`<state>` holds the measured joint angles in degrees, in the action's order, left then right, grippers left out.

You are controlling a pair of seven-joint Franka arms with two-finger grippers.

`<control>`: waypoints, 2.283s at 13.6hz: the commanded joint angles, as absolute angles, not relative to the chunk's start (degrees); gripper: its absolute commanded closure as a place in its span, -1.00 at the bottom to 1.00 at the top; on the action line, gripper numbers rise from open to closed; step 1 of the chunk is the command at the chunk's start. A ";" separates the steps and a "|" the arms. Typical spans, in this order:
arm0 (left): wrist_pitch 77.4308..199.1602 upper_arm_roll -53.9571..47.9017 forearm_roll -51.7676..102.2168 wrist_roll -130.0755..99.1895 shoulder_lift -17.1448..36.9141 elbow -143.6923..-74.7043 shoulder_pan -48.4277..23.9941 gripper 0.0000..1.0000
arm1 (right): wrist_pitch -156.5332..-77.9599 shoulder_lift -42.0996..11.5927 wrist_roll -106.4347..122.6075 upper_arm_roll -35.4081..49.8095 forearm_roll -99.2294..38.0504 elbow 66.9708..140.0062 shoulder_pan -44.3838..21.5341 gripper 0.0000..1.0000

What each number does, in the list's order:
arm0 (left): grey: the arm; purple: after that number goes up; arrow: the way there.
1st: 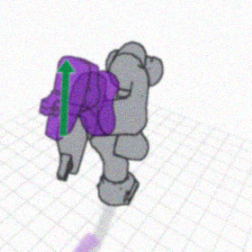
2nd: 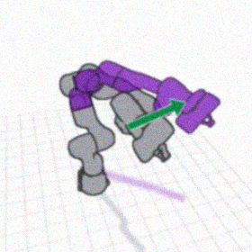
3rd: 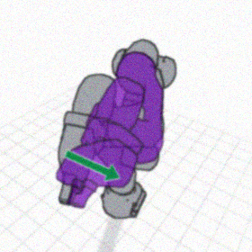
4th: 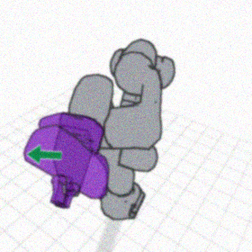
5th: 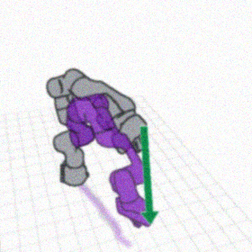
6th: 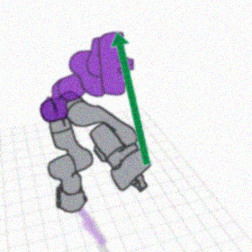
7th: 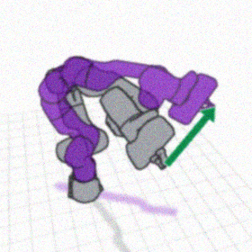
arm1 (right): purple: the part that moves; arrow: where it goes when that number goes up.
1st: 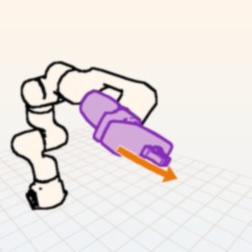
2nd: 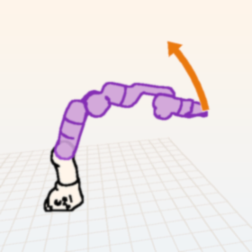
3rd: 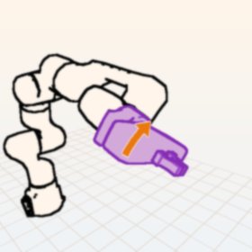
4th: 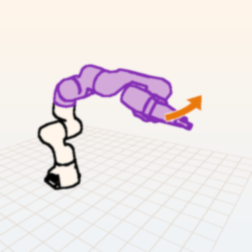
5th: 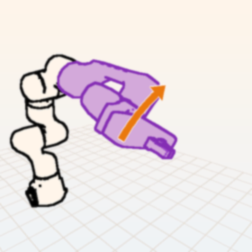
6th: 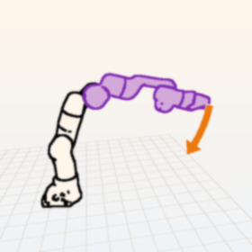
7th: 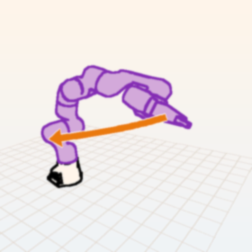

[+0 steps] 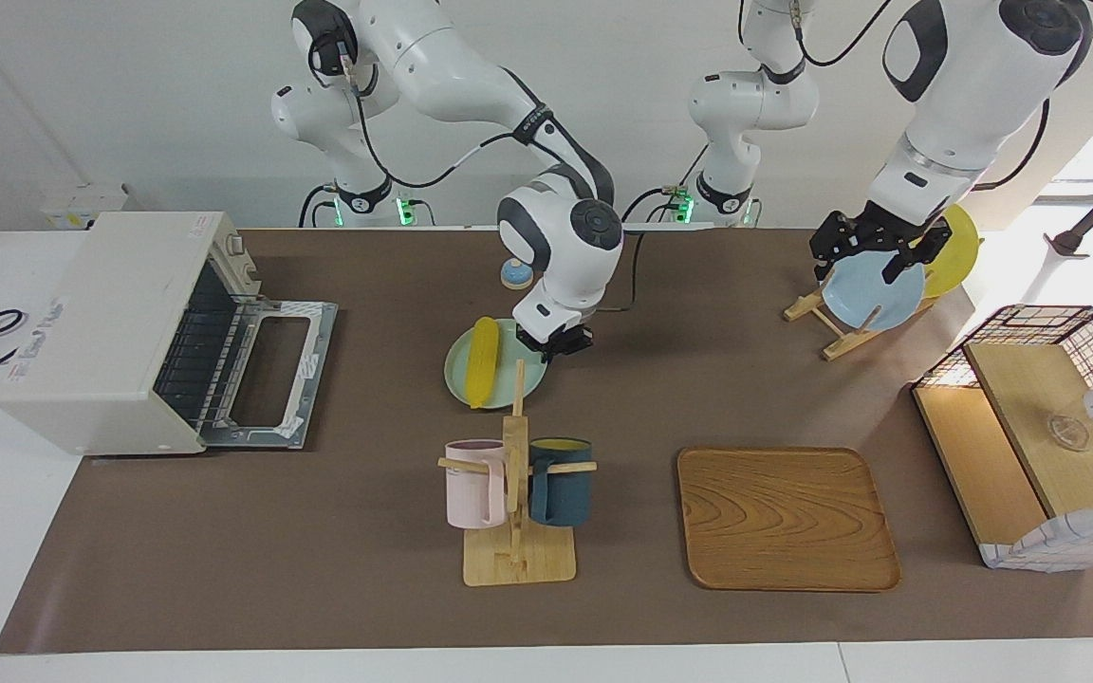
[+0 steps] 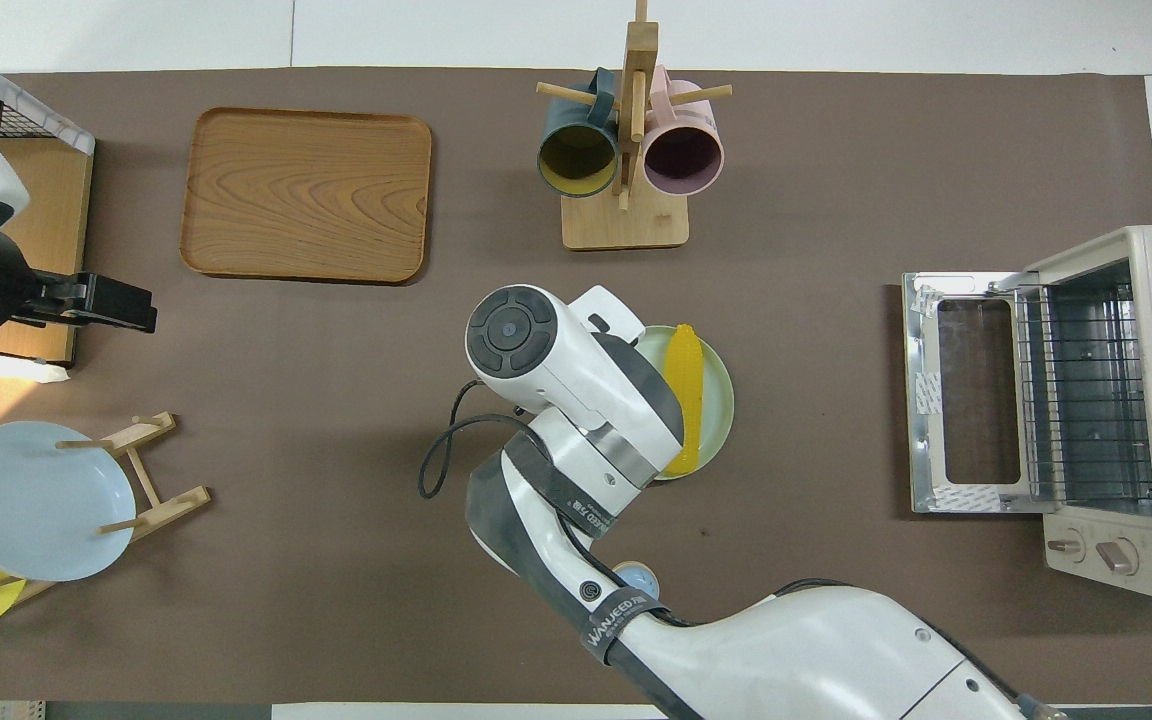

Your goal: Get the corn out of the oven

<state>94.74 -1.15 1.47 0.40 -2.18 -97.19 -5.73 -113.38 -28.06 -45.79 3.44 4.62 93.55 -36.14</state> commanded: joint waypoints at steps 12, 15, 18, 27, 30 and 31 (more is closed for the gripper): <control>99.49 -1.76 2.28 -0.70 -3.34 -100.02 -6.24 -1.00 | -106.61 -19.27 -36.94 4.04 8.61 96.65 -24.29 1.00; 102.82 -1.85 5.62 -1.05 -2.99 -102.83 -11.14 -1.00 | -109.40 -15.65 -36.21 4.13 8.61 105.52 -15.93 1.00; 107.73 -1.85 7.56 -6.74 0.16 -103.01 -18.52 -1.00 | -117.92 -13.10 -35.34 4.13 8.61 114.76 -10.92 1.00; 128.12 -1.85 9.32 -21.17 12.82 -102.66 -36.90 -1.00 | -128.15 -12.48 -27.25 3.96 11.24 124.10 -1.58 1.00; 131.56 -1.76 10.20 -21.62 15.98 -102.30 -39.71 -1.00 | -122.80 -12.39 -26.02 3.96 19.32 122.88 -1.49 1.00; 132.27 -1.76 10.20 -21.62 16.87 -102.22 -40.94 -1.00 | -120.52 -12.39 -25.84 3.96 19.86 121.65 -1.49 1.00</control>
